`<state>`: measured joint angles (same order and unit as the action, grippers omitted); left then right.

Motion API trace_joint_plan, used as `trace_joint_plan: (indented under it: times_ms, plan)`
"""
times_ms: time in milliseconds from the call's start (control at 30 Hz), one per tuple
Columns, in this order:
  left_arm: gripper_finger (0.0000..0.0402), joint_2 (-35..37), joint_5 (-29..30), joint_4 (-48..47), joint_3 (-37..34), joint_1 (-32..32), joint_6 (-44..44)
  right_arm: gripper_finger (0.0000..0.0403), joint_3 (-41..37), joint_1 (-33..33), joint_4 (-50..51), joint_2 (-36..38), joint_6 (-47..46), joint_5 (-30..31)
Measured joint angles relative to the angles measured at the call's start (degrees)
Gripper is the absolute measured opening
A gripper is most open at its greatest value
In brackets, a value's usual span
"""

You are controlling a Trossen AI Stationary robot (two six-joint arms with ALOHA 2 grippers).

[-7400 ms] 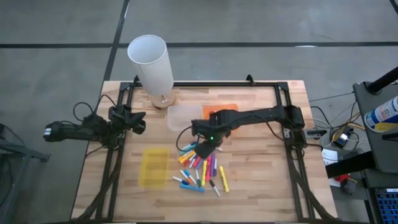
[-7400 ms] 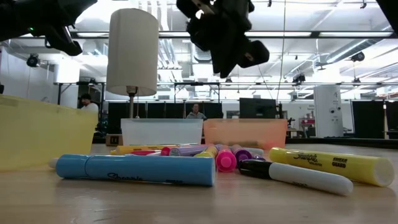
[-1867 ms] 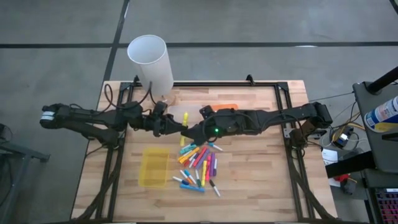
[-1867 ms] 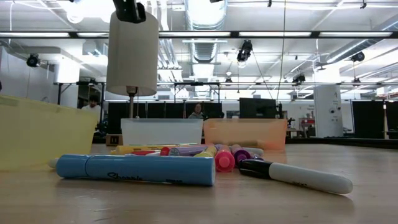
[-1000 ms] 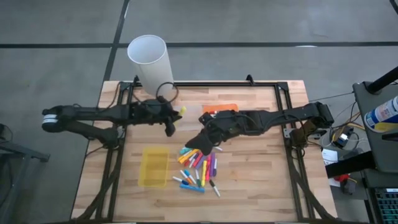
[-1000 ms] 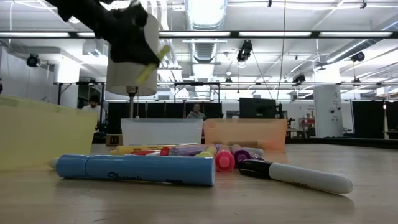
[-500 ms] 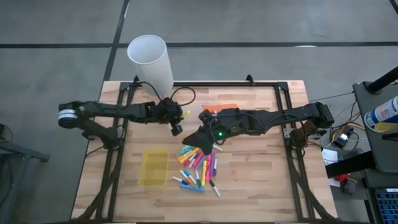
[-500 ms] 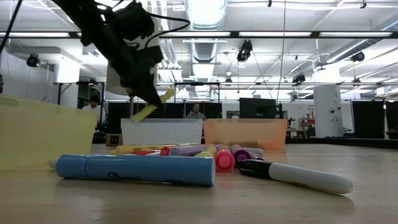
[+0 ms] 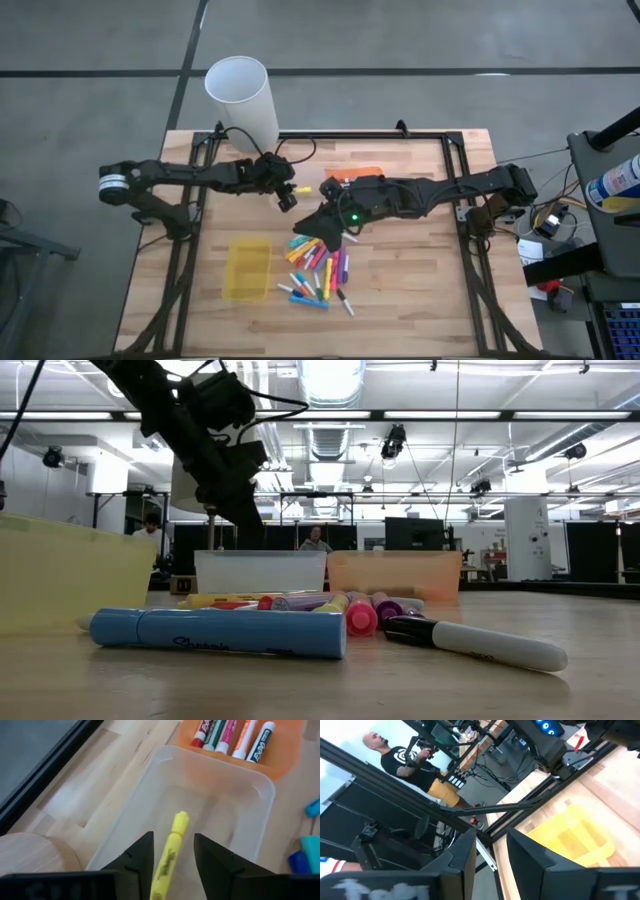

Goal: Pick & Place Markers
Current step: Put the bottom right yellow highlighter into the transparent bin, then put the light purple highlighter into the transparent bin

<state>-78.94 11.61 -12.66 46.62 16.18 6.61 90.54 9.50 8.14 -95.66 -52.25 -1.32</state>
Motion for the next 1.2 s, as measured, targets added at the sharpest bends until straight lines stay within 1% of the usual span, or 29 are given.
trace_joint_plan:
  times_ms: [167,267,400,467,567,767,967,1067,1133,1200]
  plan:
    - [0.0138,0.4,0.0,-2.5,2.0,0.1,0.3,0.0093,0.0,-0.1,0.1,0.0,0.5,0.0]
    - [0.0139,2.0,-0.3,-5.4,3.9,0.1,2.8,0.0091,0.0,0.0,0.7,0.0,1.5,0.0]
    - [0.0139,6.1,-3.5,-10.9,6.3,0.1,7.6,0.0093,0.0,0.6,3.3,0.0,2.9,0.0]
    - [0.0139,8.7,-4.6,-13.8,6.8,0.1,9.3,0.0093,0.0,1.1,6.2,0.0,4.0,0.0]
    - [0.0139,13.5,-5.4,-15.8,6.9,0.1,13.9,0.009,-0.2,2.0,9.3,-0.9,5.2,-0.1]
    - [0.0139,22.8,-10.4,-15.0,6.9,-0.2,23.0,0.0091,-1.1,3.0,10.1,-4.6,5.4,-0.2]
    - [0.0139,30.0,-15.6,-12.1,6.8,-0.4,27.4,0.0086,-1.1,3.4,13.1,-8.5,5.2,-0.7]
    - [0.0139,32.6,-17.3,-9.9,6.8,-0.7,31.0,0.0081,-1.1,3.4,16.9,-9.4,0.3,-0.9]
    - [0.0139,34.0,-18.1,-8.6,6.8,-1.0,33.1,0.0078,-1.1,3.4,20.9,-10.0,-3.5,-0.8]
    - [0.0139,35.0,-18.1,-7.0,6.8,-1.4,34.9,0.0076,-1.1,3.4,26.2,-10.4,-9.2,-0.6]
